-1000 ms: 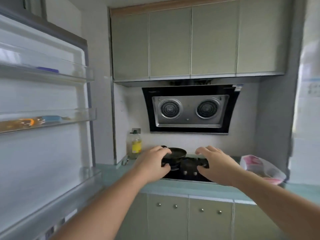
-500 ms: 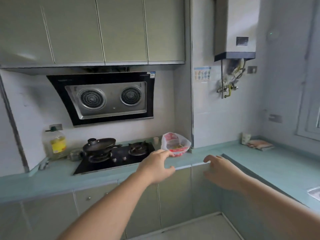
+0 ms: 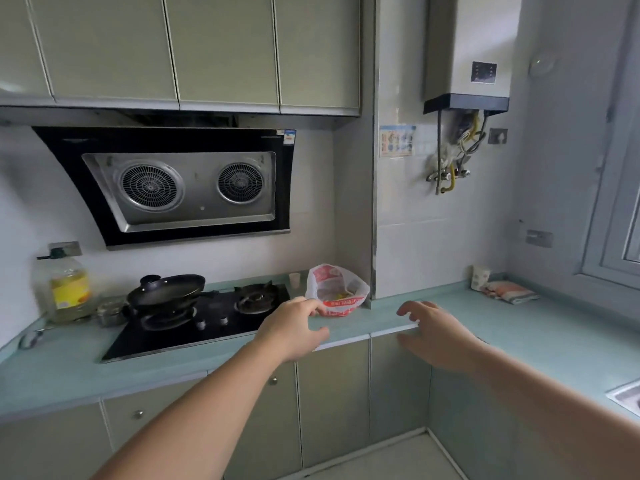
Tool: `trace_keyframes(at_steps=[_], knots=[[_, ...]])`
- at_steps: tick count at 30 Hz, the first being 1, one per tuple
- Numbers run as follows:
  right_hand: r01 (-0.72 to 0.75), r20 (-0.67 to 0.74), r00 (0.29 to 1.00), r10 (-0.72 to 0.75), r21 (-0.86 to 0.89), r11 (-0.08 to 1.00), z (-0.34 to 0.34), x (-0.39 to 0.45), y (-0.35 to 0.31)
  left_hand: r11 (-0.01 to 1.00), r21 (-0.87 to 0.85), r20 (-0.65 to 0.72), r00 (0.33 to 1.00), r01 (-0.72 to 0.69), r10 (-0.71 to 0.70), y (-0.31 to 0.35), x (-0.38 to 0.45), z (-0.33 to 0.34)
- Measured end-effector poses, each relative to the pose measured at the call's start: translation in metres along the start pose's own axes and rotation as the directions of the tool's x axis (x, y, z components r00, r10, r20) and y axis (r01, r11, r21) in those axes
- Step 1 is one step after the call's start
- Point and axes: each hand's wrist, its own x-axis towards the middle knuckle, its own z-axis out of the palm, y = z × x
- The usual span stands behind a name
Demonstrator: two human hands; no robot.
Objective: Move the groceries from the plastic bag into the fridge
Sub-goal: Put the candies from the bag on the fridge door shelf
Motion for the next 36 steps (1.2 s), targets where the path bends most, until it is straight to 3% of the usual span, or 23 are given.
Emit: trace_keyframes(at_steps=[7,17,26,36], knots=[[-0.043,-0.057,0.997,0.043,-0.003,0.999,0.028,0.093,-0.022,0.998,-0.055,-0.007,1.0,0.028,-0.028,-0.081,0.069,0.005],[-0.079,-0.015,0.997,0.078,-0.041,0.996,0.067,0.206,0.017,0.998,0.029,0.082,0.995,0.048,-0.05,-0.12,0.179,0.058],[-0.057,0.146,0.988,0.056,0.003,0.998,0.112,0.33,0.091,0.984,0.143,0.18,0.974,0.11,-0.135,-0.128,0.298,0.126],[-0.068,0.262,0.963,0.055,0.039,0.997,0.15,0.452,0.135,0.984,0.081,0.198,0.965,0.156,-0.169,-0.16,0.415,0.184]])
